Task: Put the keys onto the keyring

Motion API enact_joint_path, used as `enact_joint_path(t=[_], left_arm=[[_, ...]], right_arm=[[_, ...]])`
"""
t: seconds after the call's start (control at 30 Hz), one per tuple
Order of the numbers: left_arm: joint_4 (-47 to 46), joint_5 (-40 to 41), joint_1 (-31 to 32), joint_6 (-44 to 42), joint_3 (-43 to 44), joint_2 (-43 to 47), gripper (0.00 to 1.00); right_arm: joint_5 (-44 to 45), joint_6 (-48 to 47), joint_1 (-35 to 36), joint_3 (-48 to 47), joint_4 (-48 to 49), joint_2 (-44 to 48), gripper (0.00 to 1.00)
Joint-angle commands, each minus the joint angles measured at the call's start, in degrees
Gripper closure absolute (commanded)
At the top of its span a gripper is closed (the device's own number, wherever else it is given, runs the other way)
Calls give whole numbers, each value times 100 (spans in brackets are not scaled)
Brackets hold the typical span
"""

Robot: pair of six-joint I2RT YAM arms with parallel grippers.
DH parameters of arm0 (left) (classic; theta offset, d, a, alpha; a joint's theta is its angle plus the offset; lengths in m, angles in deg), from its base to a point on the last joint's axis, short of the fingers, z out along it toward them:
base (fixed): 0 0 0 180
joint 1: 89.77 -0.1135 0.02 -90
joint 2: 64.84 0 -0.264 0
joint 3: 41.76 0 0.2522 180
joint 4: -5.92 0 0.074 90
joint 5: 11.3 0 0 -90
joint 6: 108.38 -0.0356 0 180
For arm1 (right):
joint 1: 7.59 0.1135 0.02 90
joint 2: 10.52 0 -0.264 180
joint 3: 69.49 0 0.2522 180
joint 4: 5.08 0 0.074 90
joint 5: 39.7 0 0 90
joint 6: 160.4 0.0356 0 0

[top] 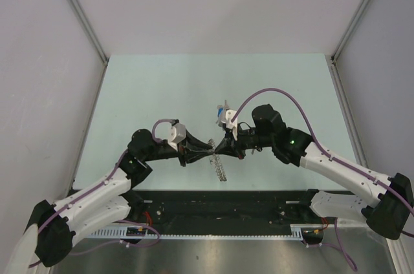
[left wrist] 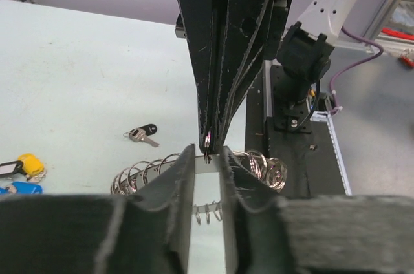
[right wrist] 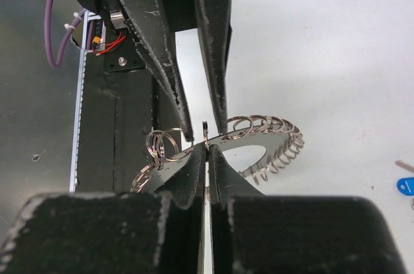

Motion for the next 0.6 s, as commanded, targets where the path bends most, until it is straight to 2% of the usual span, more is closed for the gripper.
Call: enact_joint_path(t=[0.0,0.1,0.3,0.57], left_arm=[[334,-84,26,-150,375,-59,69],[721,-127,26,-378,559,-138,65],[1424,-224,26,-818,911,-314,65],[1969,-479,26,-1134,1158,-534,76]], right_arm=[[-83,-12,-8,-22,177,27,100],[-57,-30,-8,-22,133,27,100],[-31,-73,18,-22,89,18,100],[13,-91,27,-13,80,9,100]])
